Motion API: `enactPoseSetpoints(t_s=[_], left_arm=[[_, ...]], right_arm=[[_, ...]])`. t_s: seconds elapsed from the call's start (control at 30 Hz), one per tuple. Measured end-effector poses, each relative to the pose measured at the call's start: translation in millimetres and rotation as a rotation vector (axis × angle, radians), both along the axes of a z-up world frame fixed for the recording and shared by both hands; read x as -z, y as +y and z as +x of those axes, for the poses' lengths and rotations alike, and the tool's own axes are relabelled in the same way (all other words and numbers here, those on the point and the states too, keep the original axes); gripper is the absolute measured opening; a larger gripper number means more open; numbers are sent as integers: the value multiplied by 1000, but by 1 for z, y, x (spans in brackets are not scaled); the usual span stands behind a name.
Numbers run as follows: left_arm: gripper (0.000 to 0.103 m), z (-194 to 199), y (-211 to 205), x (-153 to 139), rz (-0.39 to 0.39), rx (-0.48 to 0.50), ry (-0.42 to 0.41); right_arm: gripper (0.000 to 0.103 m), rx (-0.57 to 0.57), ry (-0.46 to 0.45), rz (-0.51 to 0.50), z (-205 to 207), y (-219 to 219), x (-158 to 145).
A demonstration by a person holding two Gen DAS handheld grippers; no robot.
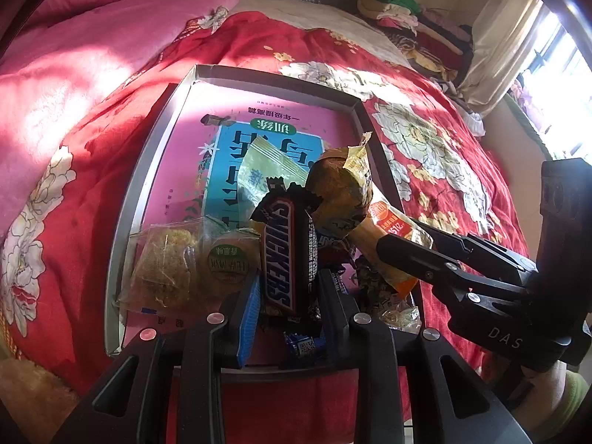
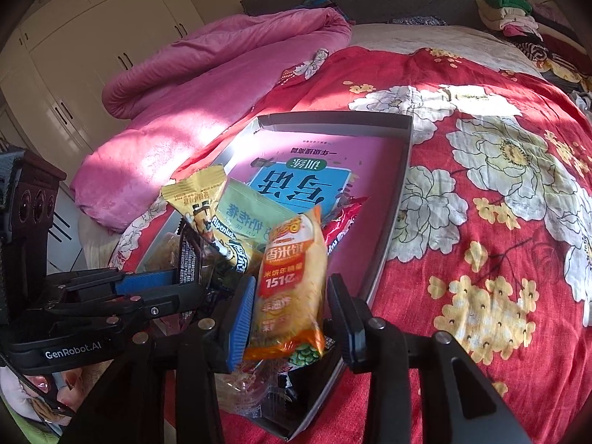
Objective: Organize snacks
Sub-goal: 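Lower the Snickers bar and rice-cracker bag onto the tray and open both tools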
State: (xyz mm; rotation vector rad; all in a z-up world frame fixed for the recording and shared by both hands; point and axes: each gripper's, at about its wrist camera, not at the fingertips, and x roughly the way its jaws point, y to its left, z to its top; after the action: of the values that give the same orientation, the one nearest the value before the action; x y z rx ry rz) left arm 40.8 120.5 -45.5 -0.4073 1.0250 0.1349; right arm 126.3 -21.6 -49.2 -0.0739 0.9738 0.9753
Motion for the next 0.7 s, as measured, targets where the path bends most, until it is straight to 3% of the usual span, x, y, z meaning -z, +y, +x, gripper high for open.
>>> enactPoseSetpoints(t_s=[0.1,0.17,0.23,0.4,0.7], left_arm=[[33,0,-1,-2,6,-1,-2],[43,-1,-2,-4,11,-4,-8],[60,-3,-1,-9,18,-13,-22],[74,-11,1,-30,48,-44,-92],[80,-38,-6,-74,96,-82,-196]], right_arm=[[46,7,-25,12,-2,-4,-6],[47,14,-53,21,-4,-8,-13],[49,23,-91,24,-8,-12,-22],[57,43,-216,34,-20,-23,-47],[73,85,-368,118,-42,-48,-96]])
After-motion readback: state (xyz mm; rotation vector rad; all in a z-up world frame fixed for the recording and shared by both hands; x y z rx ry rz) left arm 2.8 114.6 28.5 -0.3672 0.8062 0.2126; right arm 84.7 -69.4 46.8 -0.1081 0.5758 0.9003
